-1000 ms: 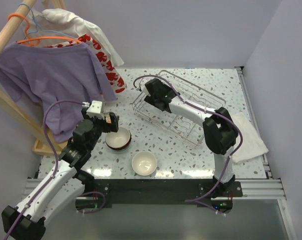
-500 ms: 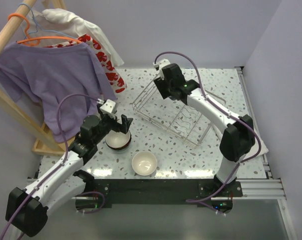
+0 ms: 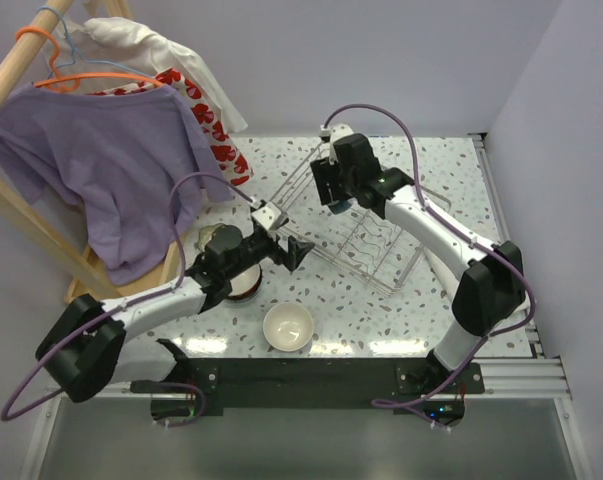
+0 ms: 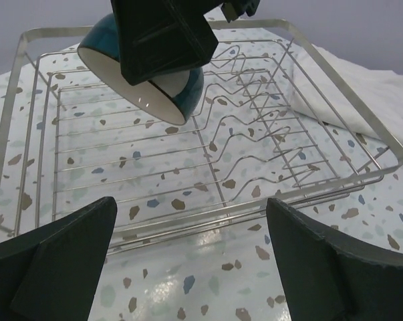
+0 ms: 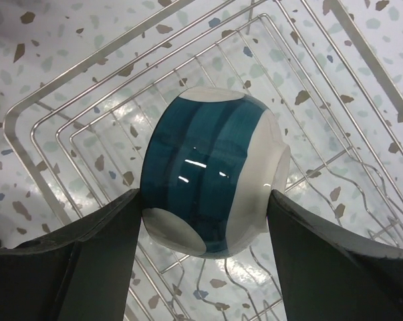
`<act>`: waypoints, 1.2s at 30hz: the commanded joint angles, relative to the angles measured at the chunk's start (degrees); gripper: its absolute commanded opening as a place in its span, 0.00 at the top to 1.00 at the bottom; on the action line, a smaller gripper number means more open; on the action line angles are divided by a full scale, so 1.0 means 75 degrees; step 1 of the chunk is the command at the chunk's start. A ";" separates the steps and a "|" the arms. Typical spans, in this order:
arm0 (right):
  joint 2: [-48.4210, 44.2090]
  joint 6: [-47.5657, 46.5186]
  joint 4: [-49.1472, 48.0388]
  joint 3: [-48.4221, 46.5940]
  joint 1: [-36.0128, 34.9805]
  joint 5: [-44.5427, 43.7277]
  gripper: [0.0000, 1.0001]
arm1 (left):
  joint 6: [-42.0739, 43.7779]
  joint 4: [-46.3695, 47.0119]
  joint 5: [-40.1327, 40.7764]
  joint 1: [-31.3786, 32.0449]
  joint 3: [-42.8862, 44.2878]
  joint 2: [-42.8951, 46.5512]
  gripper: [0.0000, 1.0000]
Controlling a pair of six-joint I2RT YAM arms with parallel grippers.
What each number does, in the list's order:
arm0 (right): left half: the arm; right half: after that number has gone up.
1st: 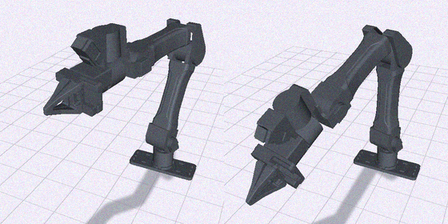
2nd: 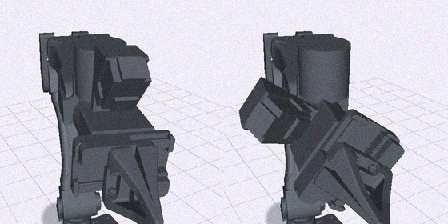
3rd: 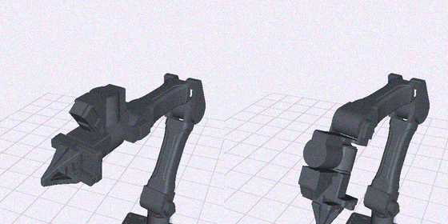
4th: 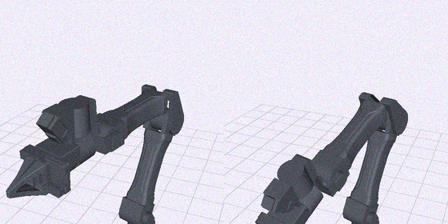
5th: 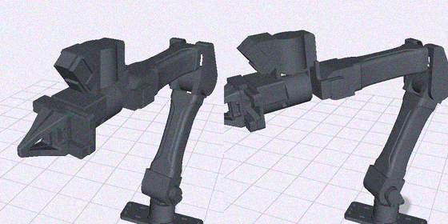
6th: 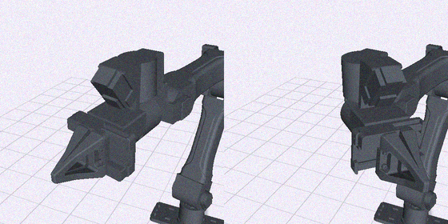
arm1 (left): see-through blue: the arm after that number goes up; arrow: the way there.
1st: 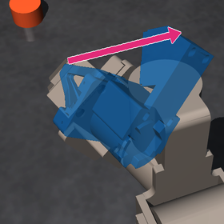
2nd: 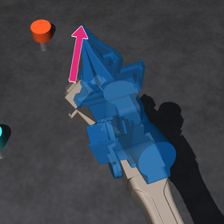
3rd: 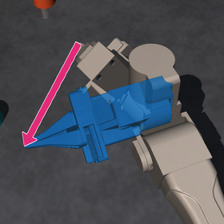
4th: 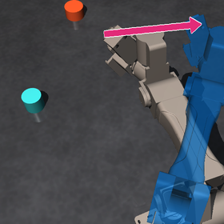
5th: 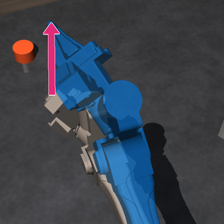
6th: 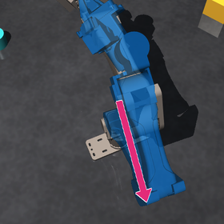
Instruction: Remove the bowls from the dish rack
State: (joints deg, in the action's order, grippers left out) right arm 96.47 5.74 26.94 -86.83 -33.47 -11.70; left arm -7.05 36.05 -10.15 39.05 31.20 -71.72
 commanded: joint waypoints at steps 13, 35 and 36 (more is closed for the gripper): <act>-0.1435 0.0664 -0.1224 0.0420 -0.0013 0.1021 0.77 | -0.0326 0.2892 -0.0674 0.0032 0.1476 -0.2296 0.04; -0.2128 0.1906 -0.2127 0.1288 -0.0025 0.1701 0.77 | -0.1251 0.3923 -0.0791 0.0032 0.1969 -0.3257 0.56; -0.2151 0.1953 -0.2150 0.1311 -0.0025 0.1713 0.76 | -0.1252 0.3923 -0.0826 0.0032 0.1969 -0.3222 0.62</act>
State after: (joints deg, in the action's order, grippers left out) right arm 84.47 17.41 18.20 -77.03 -33.47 -0.23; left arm -14.72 58.85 -15.40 39.09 44.62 -95.98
